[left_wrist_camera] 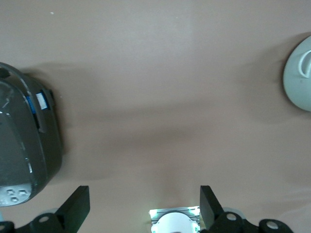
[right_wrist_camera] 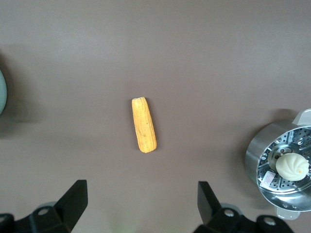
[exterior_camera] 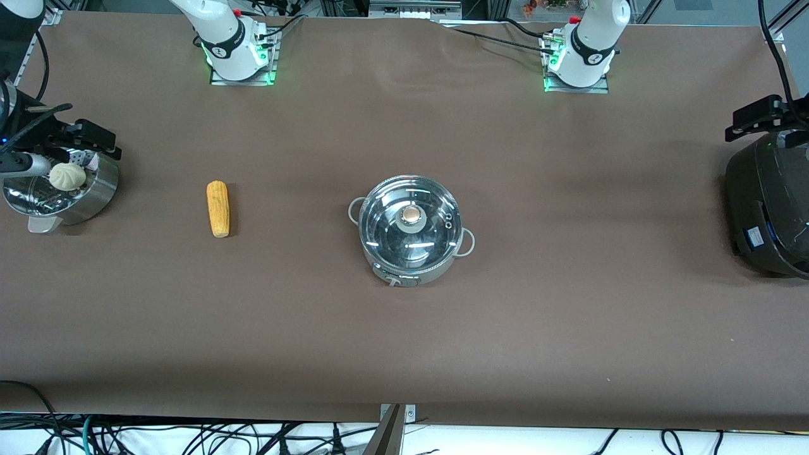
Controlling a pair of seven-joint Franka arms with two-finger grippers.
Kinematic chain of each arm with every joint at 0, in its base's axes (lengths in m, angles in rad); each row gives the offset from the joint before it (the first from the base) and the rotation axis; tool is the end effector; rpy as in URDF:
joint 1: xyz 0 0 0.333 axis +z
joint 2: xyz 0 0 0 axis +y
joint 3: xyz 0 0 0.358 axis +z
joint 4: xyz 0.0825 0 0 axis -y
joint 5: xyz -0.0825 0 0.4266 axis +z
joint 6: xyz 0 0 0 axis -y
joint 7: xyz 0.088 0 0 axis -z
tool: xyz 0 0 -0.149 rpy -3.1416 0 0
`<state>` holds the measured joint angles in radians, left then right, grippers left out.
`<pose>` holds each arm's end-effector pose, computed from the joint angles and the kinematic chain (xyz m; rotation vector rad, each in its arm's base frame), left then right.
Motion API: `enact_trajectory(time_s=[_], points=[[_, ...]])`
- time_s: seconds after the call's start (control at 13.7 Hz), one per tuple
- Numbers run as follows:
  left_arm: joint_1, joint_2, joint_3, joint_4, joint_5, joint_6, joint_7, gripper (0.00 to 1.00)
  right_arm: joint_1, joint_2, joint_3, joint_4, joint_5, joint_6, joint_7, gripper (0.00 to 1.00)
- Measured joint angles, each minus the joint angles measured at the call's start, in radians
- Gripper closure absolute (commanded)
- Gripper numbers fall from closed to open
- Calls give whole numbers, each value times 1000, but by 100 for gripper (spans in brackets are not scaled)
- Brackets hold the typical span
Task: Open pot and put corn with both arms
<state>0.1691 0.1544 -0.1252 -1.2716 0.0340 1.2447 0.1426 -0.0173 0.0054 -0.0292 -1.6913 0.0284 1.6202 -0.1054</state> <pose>0.6049 0.0394 0.6555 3.1225 -0.1421 -0.2831 0.5939 -0.0235 0.5636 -3.1044 -0.0876 0.1152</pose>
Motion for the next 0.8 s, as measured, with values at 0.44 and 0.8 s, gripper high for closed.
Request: enact_trajectory(time_s=[0.44, 0.8], points=[[-1, 2, -4, 0, 4, 11, 0, 0, 9, 4, -1, 10, 0, -2, 0, 0], [-15, 22, -18, -67, 3, 118, 1, 0, 9, 4, -3, 11, 0, -4, 0, 0]])
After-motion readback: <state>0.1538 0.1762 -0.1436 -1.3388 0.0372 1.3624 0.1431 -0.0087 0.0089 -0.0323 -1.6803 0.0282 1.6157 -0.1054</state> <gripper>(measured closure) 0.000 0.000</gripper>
